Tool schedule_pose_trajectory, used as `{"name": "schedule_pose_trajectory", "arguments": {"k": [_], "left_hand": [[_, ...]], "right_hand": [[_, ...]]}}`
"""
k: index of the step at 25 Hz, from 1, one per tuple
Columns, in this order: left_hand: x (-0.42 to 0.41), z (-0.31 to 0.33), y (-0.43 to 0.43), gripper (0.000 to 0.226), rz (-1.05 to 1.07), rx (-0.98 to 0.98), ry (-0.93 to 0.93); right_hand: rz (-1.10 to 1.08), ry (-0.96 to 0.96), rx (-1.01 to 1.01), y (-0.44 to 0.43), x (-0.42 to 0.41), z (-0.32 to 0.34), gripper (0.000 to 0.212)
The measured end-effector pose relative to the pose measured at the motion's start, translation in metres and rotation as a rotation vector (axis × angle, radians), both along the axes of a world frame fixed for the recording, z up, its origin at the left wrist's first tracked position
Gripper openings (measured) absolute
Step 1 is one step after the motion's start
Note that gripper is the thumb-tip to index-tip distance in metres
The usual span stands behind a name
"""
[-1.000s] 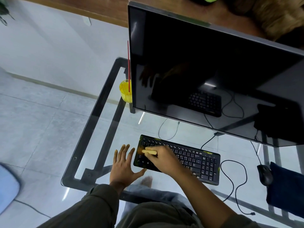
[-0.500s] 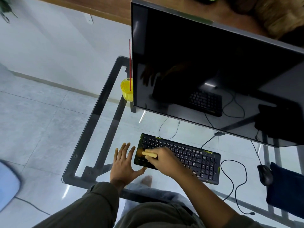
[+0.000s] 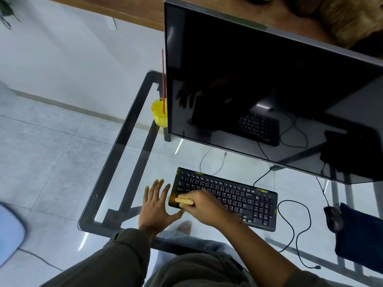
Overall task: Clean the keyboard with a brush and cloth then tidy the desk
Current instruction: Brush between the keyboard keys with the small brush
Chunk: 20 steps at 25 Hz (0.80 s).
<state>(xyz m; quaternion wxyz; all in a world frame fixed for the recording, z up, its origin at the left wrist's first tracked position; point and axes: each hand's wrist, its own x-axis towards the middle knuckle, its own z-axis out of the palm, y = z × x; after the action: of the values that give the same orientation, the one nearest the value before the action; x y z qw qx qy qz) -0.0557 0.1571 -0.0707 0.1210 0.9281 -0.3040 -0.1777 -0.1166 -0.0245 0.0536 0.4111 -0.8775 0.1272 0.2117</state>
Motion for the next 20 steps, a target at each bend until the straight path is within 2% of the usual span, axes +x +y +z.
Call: {"name": "schedule_pose_trajectory", "arguments": {"k": [2,4,7,10,13,16,20], "left_hand": [[0.0007,-0.0004,0.0007,0.103,-0.006,0.001,0.001],[0.0008,-0.0019,0.0008,0.102,0.010,0.000,0.002],[0.0004,-0.0019,0.0009,0.102,0.007,0.009,0.006],[0.0001,-0.0032,0.0009,0.102,0.012,-0.001,0.008],[0.0007,-0.0028,0.0006,0.102,0.006,-0.005,0.011],[0.0004,-0.0027,0.0003,0.103,0.014,-0.002,0.009],[0.0006,-0.0019,0.0006,0.103,0.016,-0.012,0.008]], "right_hand": [[0.029,0.008,-0.002,0.0032,-0.0018,-0.0019,0.036],[-0.073,-0.039,-0.011,0.0035,-0.0022,-0.0010,0.036],[-0.030,-0.009,-0.002,0.0023,-0.0004,-0.0019,0.037],[-0.107,-0.041,-0.007,-0.0019,0.0001,-0.0018,0.035],[0.006,0.007,0.009,-0.0003,-0.0017,-0.0022,0.034],[-0.090,-0.048,0.005,-0.0020,-0.0038,-0.0019,0.035],[-0.055,-0.021,0.000,-0.0059,-0.0042,-0.0034,0.035]]}}
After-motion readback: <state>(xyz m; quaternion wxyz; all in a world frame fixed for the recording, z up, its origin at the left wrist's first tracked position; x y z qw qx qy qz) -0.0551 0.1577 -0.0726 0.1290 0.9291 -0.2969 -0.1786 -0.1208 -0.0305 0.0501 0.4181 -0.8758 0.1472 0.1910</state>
